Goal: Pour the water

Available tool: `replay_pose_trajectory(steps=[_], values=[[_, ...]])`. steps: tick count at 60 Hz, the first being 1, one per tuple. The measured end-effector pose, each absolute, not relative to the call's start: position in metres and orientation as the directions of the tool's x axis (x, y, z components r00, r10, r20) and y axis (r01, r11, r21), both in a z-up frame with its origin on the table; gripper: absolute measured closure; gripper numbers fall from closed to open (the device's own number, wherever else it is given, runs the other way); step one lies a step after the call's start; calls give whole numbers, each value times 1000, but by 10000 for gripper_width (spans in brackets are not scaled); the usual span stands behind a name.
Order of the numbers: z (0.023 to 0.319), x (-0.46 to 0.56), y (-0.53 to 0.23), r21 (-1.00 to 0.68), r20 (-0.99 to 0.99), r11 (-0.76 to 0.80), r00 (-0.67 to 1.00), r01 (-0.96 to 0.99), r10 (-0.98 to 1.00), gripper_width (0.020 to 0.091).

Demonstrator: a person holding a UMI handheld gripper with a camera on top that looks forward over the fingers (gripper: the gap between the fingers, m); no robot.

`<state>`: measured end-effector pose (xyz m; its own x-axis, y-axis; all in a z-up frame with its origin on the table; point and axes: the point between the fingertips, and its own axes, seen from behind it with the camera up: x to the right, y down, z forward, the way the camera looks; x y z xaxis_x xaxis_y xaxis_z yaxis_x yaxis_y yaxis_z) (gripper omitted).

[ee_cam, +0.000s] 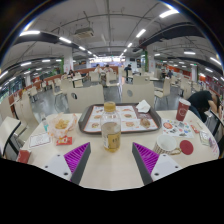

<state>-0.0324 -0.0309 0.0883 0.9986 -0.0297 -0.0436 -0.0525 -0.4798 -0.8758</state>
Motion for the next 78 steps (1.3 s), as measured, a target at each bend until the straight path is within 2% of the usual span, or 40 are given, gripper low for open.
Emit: replay_pose_trajectory(steps=[10, 13, 16, 23, 27, 32, 33, 42, 50, 54, 58, 63, 67, 78], values=[[66, -32, 42, -897, -29, -438, 997, -59, -75, 273], [60, -30, 57, -900, -29, -431, 996, -65, -90, 300], [52, -27, 68, -900, -33, -429, 994, -76, -106, 375], [47, -26, 80, -911, -15, -407, 993, -61, -115, 598], [47, -27, 81, -917, -4, -395, 993, -50, -117, 619], [47, -29, 79, -914, -1, -404, 993, -47, -114, 672], [48, -29, 78, -912, 4, -407, 993, -44, -115, 701], [75, -39, 69, -916, -34, -395, 995, -70, -97, 702], [124, -44, 58, -868, -348, -336, 930, -367, -118, 701], [149, -46, 54, -770, -562, -297, 820, -565, -105, 701], [174, -46, 49, -602, -759, -272, 644, -751, -97, 701], [176, -25, 53, -342, -923, -236, 372, -910, -99, 701], [181, -14, 47, -128, -982, -213, 153, -969, -107, 704], [152, 25, 53, 318, -947, -159, -303, -935, -111, 703]])
